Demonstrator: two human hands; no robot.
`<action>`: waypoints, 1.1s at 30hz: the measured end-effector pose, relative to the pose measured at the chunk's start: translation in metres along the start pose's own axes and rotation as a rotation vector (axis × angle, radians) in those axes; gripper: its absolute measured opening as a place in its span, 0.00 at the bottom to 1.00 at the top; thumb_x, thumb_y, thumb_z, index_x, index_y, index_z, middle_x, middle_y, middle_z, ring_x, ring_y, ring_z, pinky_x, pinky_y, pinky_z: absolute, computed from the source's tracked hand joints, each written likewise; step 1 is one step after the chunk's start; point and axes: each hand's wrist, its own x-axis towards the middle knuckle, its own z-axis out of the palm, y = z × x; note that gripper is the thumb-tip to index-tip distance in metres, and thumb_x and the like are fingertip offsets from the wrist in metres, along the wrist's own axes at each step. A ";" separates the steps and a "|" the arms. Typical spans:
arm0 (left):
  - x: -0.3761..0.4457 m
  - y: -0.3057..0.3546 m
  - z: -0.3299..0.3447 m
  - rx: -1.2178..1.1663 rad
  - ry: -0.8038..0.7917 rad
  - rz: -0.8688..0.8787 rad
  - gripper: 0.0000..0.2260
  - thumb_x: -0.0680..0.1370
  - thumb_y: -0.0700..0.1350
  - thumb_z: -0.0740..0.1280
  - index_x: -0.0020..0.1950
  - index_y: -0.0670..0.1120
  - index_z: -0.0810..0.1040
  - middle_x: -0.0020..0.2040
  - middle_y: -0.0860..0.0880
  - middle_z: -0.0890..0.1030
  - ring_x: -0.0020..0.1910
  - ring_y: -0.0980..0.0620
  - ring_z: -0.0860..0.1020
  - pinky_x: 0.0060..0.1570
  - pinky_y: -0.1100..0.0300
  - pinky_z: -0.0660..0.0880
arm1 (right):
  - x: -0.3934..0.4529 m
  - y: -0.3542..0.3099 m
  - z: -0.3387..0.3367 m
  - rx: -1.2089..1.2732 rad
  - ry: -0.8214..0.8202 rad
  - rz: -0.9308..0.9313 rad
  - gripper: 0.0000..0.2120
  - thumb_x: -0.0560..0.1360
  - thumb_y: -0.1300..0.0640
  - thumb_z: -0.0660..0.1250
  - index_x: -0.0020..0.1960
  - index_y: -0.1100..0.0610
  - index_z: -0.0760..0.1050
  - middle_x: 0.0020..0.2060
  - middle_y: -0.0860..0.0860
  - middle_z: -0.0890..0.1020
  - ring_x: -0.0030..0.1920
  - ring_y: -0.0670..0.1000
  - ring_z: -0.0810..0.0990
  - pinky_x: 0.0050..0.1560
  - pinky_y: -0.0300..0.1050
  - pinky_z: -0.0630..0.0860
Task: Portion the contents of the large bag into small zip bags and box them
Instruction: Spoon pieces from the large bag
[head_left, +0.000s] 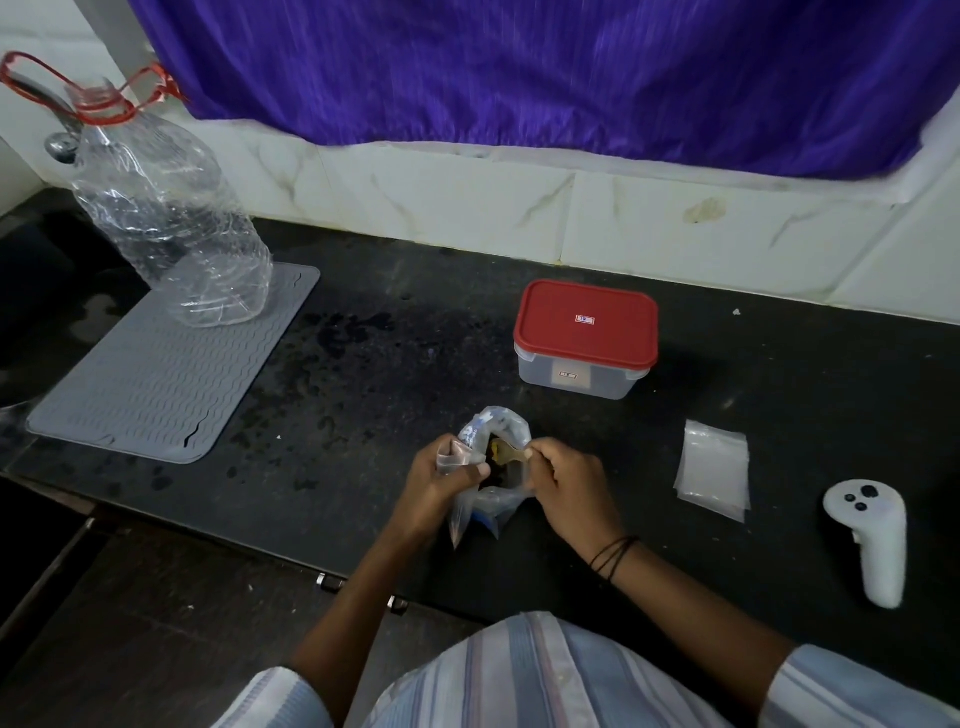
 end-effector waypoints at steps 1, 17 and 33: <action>0.000 -0.002 -0.001 -0.015 0.003 -0.002 0.10 0.69 0.46 0.74 0.42 0.43 0.76 0.40 0.44 0.78 0.42 0.48 0.79 0.41 0.59 0.77 | 0.000 0.001 0.000 0.037 0.001 0.023 0.08 0.81 0.56 0.61 0.50 0.51 0.79 0.37 0.45 0.80 0.37 0.40 0.80 0.36 0.35 0.77; 0.001 -0.014 -0.011 0.207 0.061 -0.029 0.20 0.68 0.54 0.76 0.53 0.46 0.76 0.52 0.46 0.79 0.51 0.51 0.81 0.45 0.60 0.78 | -0.017 0.000 -0.011 0.558 0.127 0.298 0.09 0.80 0.58 0.62 0.47 0.54 0.80 0.29 0.52 0.80 0.30 0.48 0.77 0.30 0.42 0.74; -0.003 -0.002 -0.009 0.748 0.122 0.398 0.19 0.67 0.56 0.73 0.50 0.49 0.72 0.52 0.52 0.69 0.51 0.52 0.71 0.47 0.64 0.68 | -0.024 -0.047 -0.041 0.080 0.011 -0.304 0.09 0.79 0.54 0.62 0.50 0.53 0.80 0.32 0.45 0.79 0.31 0.44 0.78 0.31 0.39 0.76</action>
